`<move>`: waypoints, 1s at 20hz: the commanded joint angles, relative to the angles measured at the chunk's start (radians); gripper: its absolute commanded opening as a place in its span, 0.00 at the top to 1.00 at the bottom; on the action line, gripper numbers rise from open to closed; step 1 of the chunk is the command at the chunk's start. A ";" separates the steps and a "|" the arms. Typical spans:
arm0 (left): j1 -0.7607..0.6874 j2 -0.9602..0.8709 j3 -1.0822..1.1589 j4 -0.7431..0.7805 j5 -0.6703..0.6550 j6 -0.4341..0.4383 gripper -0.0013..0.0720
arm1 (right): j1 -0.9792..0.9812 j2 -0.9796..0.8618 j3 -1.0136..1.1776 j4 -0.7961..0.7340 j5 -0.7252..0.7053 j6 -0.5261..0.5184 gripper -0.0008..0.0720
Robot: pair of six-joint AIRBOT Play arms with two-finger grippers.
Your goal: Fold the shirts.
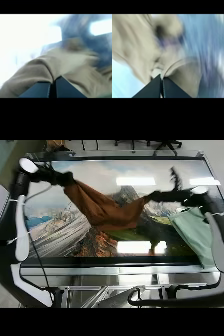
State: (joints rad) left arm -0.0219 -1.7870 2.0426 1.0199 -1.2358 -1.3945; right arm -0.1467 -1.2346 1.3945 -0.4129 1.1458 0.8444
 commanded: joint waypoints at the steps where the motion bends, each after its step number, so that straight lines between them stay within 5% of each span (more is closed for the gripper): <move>1: 0.047 0.264 0.064 0.000 0.066 0.000 0.96 | -0.142 0.119 0.288 0.155 0.053 0.049 0.97; 5: 0.114 0.666 -0.098 0.000 0.249 0.062 0.96 | -0.246 0.225 0.568 0.204 0.063 0.064 0.97; 11: 0.201 1.008 -0.184 0.008 0.277 0.155 0.96 | -0.259 0.389 0.676 0.174 -0.053 -0.005 0.97; 15: 0.252 1.065 -0.311 0.006 0.270 0.184 0.96 | -0.259 0.390 0.672 0.099 -0.027 -0.007 0.97; 20: 0.136 0.900 -0.523 0.000 0.189 0.183 0.96 | -0.245 0.235 0.570 0.098 0.140 0.016 0.97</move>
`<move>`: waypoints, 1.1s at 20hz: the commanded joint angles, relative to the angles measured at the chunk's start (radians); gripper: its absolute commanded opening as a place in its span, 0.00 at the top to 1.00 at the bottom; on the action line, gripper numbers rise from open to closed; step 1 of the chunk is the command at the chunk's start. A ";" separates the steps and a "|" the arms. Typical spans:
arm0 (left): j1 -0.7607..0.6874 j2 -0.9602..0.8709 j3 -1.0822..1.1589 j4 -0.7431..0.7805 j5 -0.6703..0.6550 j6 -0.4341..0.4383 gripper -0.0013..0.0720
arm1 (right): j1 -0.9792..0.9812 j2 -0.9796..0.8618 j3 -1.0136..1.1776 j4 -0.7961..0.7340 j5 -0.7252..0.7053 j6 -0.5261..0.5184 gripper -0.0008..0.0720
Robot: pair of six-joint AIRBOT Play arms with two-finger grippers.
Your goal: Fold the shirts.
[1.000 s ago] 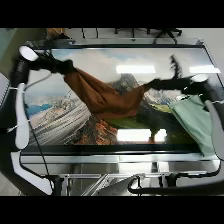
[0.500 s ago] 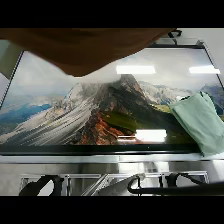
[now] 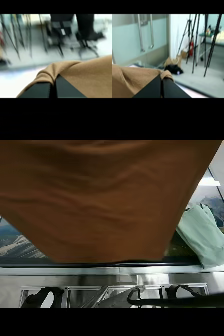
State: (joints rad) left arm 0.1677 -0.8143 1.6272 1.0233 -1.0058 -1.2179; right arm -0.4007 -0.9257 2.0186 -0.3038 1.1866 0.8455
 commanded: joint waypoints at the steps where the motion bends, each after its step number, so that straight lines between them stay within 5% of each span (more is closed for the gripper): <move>1: -0.092 -0.134 -0.157 -0.002 -0.040 0.007 0.96 | 0.034 -0.118 -0.101 -0.011 0.132 0.015 0.96; 4: -0.184 -0.352 -0.301 0.006 -0.010 0.008 0.96 | 0.153 -0.278 -0.295 -0.103 0.144 0.011 0.96; 7: -0.225 -0.616 -0.396 0.005 0.088 0.008 0.96 | 0.267 -0.484 -0.469 -0.244 0.013 -0.013 0.96; 12: -0.186 -0.977 -0.174 -0.005 -0.023 0.009 0.95 | 0.302 -0.693 -0.480 -0.170 -0.166 -0.045 0.96; 13: -0.173 -1.005 -0.108 -0.005 -0.063 -0.005 0.95 | 0.297 -0.686 -0.461 -0.172 -0.169 -0.047 0.87; 14: -0.160 -1.023 -0.040 -0.005 -0.117 -0.014 0.93 | 0.286 -0.671 -0.443 -0.172 -0.158 -0.046 0.66; 16: -0.125 -1.026 0.076 -0.004 -0.242 -0.031 0.04 | 0.245 -0.605 -0.423 -0.175 -0.109 -0.024 0.58; 22: 0.040 -0.908 0.075 0.005 -0.461 -0.007 0.05 | 0.060 -0.330 -0.568 -0.432 0.097 0.181 0.58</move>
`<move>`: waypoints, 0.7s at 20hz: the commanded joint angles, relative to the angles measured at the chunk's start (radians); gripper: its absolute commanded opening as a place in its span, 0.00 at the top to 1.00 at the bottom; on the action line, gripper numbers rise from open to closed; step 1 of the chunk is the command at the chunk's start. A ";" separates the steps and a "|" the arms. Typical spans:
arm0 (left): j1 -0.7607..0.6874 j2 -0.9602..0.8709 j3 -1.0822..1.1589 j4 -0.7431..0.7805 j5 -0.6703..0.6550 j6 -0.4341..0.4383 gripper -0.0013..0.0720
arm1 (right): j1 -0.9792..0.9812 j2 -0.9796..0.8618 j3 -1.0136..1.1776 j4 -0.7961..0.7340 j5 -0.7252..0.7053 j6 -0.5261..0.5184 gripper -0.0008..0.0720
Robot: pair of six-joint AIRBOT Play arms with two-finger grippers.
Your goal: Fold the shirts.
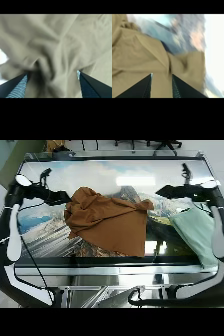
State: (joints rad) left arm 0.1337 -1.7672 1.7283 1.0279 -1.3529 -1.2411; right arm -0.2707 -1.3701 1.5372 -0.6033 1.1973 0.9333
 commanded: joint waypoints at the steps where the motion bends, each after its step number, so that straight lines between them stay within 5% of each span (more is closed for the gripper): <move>1: 0.103 0.072 -0.100 -0.002 -0.114 0.022 0.05 | -0.086 0.171 -0.179 -0.155 0.086 0.097 0.58; 2: 0.123 0.099 -0.182 -0.003 -0.109 0.024 0.05 | -0.092 0.220 -0.274 -0.162 0.083 0.097 0.56; 4: 0.143 0.146 -0.363 -0.013 -0.086 0.052 0.05 | -0.084 0.313 -0.473 -0.159 0.058 0.097 0.35; 9: 0.127 0.173 -0.673 -0.127 0.075 0.144 0.05 | 0.036 0.399 -0.821 -0.155 -0.047 0.097 0.35; 14: 0.072 0.171 -0.766 -0.188 0.216 0.186 0.05 | 0.188 0.359 -0.922 -0.153 -0.134 0.121 0.35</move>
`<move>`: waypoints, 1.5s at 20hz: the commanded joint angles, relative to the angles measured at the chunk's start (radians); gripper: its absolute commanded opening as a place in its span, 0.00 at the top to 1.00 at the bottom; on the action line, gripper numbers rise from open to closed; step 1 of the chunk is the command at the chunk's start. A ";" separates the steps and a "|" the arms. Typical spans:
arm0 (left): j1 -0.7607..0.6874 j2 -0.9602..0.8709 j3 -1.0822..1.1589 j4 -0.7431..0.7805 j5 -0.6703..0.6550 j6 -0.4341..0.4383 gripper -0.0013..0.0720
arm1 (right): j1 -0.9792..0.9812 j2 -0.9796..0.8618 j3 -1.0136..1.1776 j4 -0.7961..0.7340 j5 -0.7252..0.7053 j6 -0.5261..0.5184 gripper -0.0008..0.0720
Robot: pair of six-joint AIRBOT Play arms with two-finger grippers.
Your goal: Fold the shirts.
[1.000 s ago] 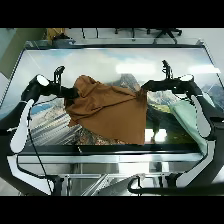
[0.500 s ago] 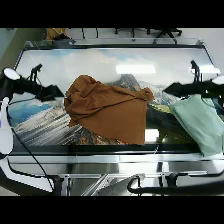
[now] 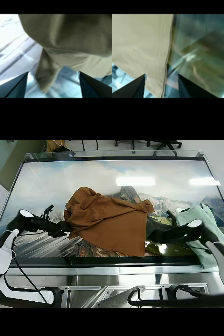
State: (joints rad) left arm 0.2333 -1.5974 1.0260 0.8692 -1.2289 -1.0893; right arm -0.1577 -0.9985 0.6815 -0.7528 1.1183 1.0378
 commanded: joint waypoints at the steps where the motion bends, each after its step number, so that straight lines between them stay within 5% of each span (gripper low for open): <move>1: -0.038 0.000 -0.064 -0.024 0.090 0.041 0.09 | 0.098 -0.028 -0.067 -0.003 -0.068 0.019 0.35; 5: -0.051 0.001 -0.063 -0.024 0.077 0.059 0.84 | 0.156 -0.094 -0.067 0.079 -0.099 0.005 0.36; 6: -0.050 0.002 -0.063 -0.024 0.065 0.071 0.95 | 0.163 -0.108 -0.067 0.128 -0.097 -0.027 0.46; 7: -0.049 0.002 -0.063 -0.026 0.052 0.076 0.96 | 0.171 -0.114 -0.067 0.174 -0.094 -0.066 0.76; 10: -0.044 0.011 -0.019 -0.027 -0.010 0.075 0.96 | 0.171 -0.100 -0.040 0.283 -0.047 -0.135 0.96; 14: -0.022 0.207 0.190 -0.034 -0.097 0.031 0.96 | 0.138 0.028 0.227 0.287 0.071 -0.130 0.96; 18: 0.035 0.462 0.621 -0.033 -0.130 -0.053 0.96 | 0.036 0.176 0.732 0.286 0.094 -0.106 0.97; 23: 0.115 0.672 1.186 0.026 0.043 -0.092 0.96 | -0.090 0.226 1.297 0.273 0.032 -0.071 0.97; 30: 0.140 0.821 1.052 0.149 0.177 0.017 0.96 | -0.146 0.195 1.474 0.231 0.032 -0.046 0.97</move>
State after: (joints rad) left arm 0.3893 -0.8066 2.1387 0.9791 -1.1019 -1.1286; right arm -0.2890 -0.7837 2.1040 -0.5007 1.1328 0.9836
